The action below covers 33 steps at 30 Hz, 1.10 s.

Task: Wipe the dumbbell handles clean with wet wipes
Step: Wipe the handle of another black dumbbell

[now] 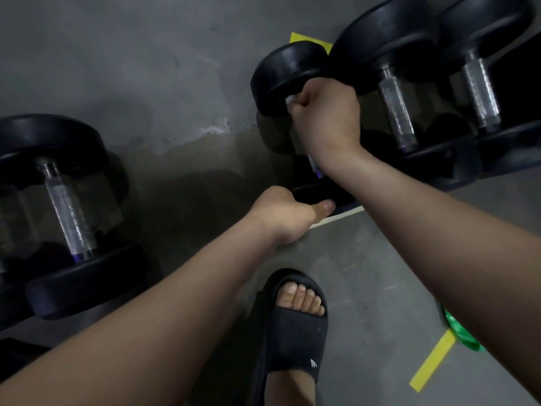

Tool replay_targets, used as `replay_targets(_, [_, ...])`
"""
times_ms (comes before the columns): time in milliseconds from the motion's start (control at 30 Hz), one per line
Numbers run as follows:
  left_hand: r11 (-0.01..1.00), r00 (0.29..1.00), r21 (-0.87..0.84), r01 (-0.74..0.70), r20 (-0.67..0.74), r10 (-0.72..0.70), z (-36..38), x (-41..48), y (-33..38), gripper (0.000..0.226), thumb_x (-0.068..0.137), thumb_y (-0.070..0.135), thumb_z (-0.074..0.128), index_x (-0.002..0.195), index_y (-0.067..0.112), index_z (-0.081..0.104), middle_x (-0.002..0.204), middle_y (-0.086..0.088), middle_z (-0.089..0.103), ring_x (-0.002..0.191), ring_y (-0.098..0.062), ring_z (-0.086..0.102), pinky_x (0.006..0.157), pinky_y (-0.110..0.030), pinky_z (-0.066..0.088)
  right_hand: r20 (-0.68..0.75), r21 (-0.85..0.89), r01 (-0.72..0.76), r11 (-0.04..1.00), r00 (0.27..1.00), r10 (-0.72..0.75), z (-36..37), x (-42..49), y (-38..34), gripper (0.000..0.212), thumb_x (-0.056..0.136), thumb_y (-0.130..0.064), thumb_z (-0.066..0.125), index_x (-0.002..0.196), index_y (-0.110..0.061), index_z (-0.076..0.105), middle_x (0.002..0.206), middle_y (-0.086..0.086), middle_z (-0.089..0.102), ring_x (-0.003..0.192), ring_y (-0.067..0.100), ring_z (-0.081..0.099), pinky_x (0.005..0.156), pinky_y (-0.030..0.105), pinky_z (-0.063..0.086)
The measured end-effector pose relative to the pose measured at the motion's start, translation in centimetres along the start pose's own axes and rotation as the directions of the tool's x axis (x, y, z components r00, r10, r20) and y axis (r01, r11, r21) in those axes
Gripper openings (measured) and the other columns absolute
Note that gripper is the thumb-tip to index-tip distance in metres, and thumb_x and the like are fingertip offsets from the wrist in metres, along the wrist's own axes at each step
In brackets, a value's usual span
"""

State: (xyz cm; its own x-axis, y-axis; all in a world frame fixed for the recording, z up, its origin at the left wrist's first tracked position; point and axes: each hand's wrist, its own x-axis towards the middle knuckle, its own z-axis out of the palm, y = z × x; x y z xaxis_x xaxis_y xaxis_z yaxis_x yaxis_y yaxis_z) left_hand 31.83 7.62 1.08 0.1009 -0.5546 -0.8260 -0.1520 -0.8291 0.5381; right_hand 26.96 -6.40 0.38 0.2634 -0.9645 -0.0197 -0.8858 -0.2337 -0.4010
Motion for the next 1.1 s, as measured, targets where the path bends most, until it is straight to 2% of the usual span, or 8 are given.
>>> replay_targets(100, [1.0, 1.0, -0.022, 0.007, 0.016, -0.007, -0.2, 0.0, 0.0, 0.048, 0.072, 0.055, 0.082, 0.09, 0.011, 0.075, 0.085, -0.006, 0.076, 0.08, -0.023, 0.073, 0.082, -0.041, 0.062, -0.011, -0.142, 0.098, 0.985, 0.995, -0.101, 0.4, -0.1, -0.3, 0.025, 0.095, -0.04, 0.061, 0.084, -0.019, 0.069, 0.1, 0.004, 0.06, 0.078, 0.021, 0.056, 0.065, 0.028, 0.032])
replay_targets(267, [1.0, 1.0, 0.003, -0.002, -0.002, 0.002, 0.2, -0.1, -0.1, 0.068, 0.058, 0.069, 0.074, 0.094, 0.011, 0.074, 0.088, -0.007, 0.075, 0.081, -0.025, 0.072, 0.08, -0.042, 0.062, 0.031, 0.253, -0.096, 0.963, 0.995, 0.091, -0.6, 1.0, 1.4, 0.024, 0.081, -0.044, 0.074, 0.078, -0.02, 0.074, 0.073, -0.008, 0.07, 0.07, 0.004, 0.064, 0.065, 0.02, 0.045])
replay_targets(400, [1.0, 1.0, 0.004, 0.014, 0.013, -0.014, 0.1, 0.0, -0.2, 0.072, 0.058, 0.071, 0.073, 0.099, 0.012, 0.074, 0.091, -0.006, 0.075, 0.084, -0.026, 0.073, 0.084, -0.042, 0.061, 0.33, 0.482, -0.41, 0.774, 0.904, 0.273, 0.0, 2.0, 3.0, 0.017, 0.091, -0.031, 0.07, 0.078, -0.02, 0.068, 0.068, -0.006, 0.068, 0.063, 0.011, 0.064, 0.061, 0.027, 0.052])
replay_targets(533, [0.999, 1.0, 0.034, 0.012, 0.011, -0.012, 0.1, -0.1, -0.1, 0.062, 0.073, 0.065, 0.077, 0.1, 0.009, 0.073, 0.094, -0.007, 0.074, 0.087, -0.026, 0.072, 0.084, -0.038, 0.06, 0.633, 0.486, -0.591, 0.644, 0.746, 0.207, -0.6, 1.8, 4.1, 0.021, 0.095, 0.001, 0.057, 0.085, -0.012, 0.069, 0.08, 0.008, 0.075, 0.073, 0.021, 0.074, 0.065, 0.032, 0.059])
replay_targets(633, [0.999, 1.0, 0.024, 0.028, 0.01, -0.028, -0.1, -0.4, 0.0, 0.057, 0.075, 0.062, 0.077, 0.098, 0.01, 0.072, 0.089, -0.005, 0.074, 0.082, -0.023, 0.072, 0.083, -0.037, 0.06, 0.731, 0.354, -0.568, 0.743, 0.664, 0.159, -2.3, 0.9, 5.3, 0.026, 0.104, -0.024, 0.055, 0.079, -0.018, 0.06, 0.086, 0.008, 0.07, 0.074, 0.016, 0.064, 0.053, 0.022, 0.045])
replay_targets(700, [1.0, 1.0, 0.006, 0.027, 0.011, -0.027, -0.1, -0.6, 0.0, 0.056, 0.076, 0.061, 0.077, 0.098, 0.01, 0.073, 0.086, -0.004, 0.074, 0.08, -0.021, 0.072, 0.079, -0.034, 0.06, 0.744, 0.279, -0.529, 0.801, 0.647, 0.168, -3.4, 1.0, 5.9, 0.029, 0.101, -0.027, 0.06, 0.074, -0.018, 0.057, 0.072, 0.004, 0.063, 0.062, 0.013, 0.056, 0.047, 0.019, 0.039])
replay_targets(867, [1.0, 1.0, 0.012, 0.023, 0.002, -0.023, -0.1, -0.6, 0.1, 0.054, 0.078, 0.06, 0.076, 0.099, 0.011, 0.072, 0.088, -0.005, 0.074, 0.081, -0.022, 0.071, 0.075, -0.03, 0.056, 0.729, 0.109, -0.32, 0.941, 0.669, 0.143, -5.4, 1.0, 5.3, 0.029, 0.089, -0.019, 0.076, 0.065, -0.016, 0.06, 0.048, 0.001, 0.056, 0.041, 0.012, 0.046, 0.041, 0.019, 0.034])
replay_targets(1100, [1.0, 1.0, 0.016, 0.023, -0.017, -0.022, 0.1, -0.6, 0.1, 0.057, 0.078, 0.062, 0.075, 0.101, 0.01, 0.071, 0.089, -0.004, 0.07, 0.081, -0.02, 0.068, 0.061, -0.026, 0.044, 0.434, 0.483, -0.397, 0.78, 0.883, 0.181, -2.8, 1.8, 3.4, 0.031, 0.076, -0.02, 0.087, 0.059, -0.018, 0.062, 0.058, 0.006, 0.063, 0.052, 0.019, 0.059, 0.053, 0.037, 0.058])
